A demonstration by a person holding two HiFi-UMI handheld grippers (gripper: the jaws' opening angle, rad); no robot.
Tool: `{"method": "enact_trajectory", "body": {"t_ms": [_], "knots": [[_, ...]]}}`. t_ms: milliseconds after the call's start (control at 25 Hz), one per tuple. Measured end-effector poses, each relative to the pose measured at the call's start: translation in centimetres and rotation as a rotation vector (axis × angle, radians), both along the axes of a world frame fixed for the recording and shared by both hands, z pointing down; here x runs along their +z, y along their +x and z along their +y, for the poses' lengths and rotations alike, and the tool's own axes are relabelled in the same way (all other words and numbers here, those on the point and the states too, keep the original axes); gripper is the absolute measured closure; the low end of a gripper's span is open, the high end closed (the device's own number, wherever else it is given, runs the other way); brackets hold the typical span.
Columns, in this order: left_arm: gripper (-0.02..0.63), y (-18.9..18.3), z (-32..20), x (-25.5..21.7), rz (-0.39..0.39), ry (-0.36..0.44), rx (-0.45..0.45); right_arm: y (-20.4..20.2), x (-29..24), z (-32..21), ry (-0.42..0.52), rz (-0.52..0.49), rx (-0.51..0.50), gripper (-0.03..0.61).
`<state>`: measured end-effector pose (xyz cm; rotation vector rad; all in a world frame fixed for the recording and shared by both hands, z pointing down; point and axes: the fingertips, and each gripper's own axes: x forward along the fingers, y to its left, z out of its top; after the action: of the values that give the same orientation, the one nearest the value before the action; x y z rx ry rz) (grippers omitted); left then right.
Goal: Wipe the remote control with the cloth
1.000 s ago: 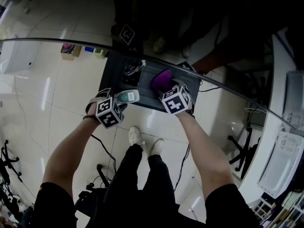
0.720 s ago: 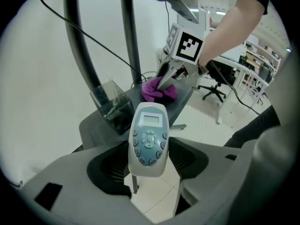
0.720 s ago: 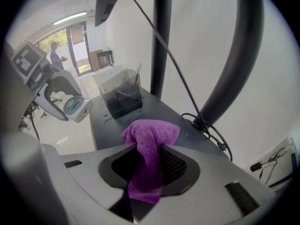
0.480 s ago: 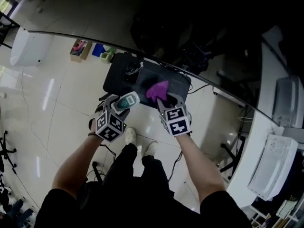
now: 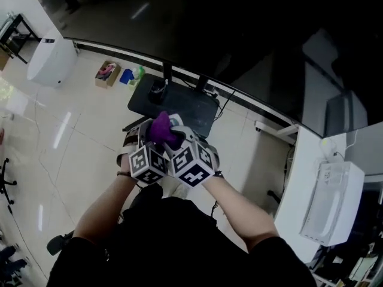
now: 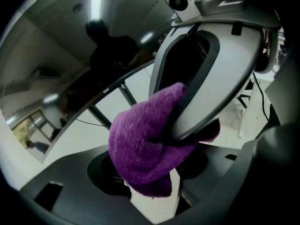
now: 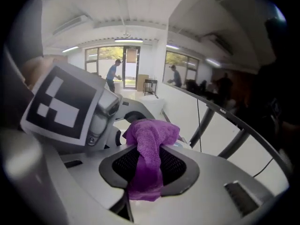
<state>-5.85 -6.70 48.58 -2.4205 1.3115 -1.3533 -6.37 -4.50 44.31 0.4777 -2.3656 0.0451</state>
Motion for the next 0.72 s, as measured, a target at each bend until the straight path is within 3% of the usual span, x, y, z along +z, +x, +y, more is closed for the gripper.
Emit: {"method": "enact_trajectory", "body": {"t_ms": [120,240,440,560,720], "knots": [[0.356,1.3,1.8,-2.2,-0.028,0.046,0.014,1.5,-1.2,0.7,0.072,0.066,-0.005,0.453],[0.357,1.7,3.1,-3.9,-0.022,0.074,0.007,3.6,-2.3,0.0,0.145,0.1,0.055,0.454],[0.357,0.5,4.0,-5.6,-0.02,0.093,-0.019,6.0,-5.6,-1.8,0.21,0.048,0.175,0.454],[0.357,-0.3,3.9,-6.0,-0.032,0.101,-0.008,3.1,-7.6,0.8,0.206,-0.001,0.097,0.454],[0.357,-0.5,4.1,-6.4,-0.048,0.118,0.054,-0.9,-5.9,3.6,0.169,0.071,-0.021,0.454]]}}
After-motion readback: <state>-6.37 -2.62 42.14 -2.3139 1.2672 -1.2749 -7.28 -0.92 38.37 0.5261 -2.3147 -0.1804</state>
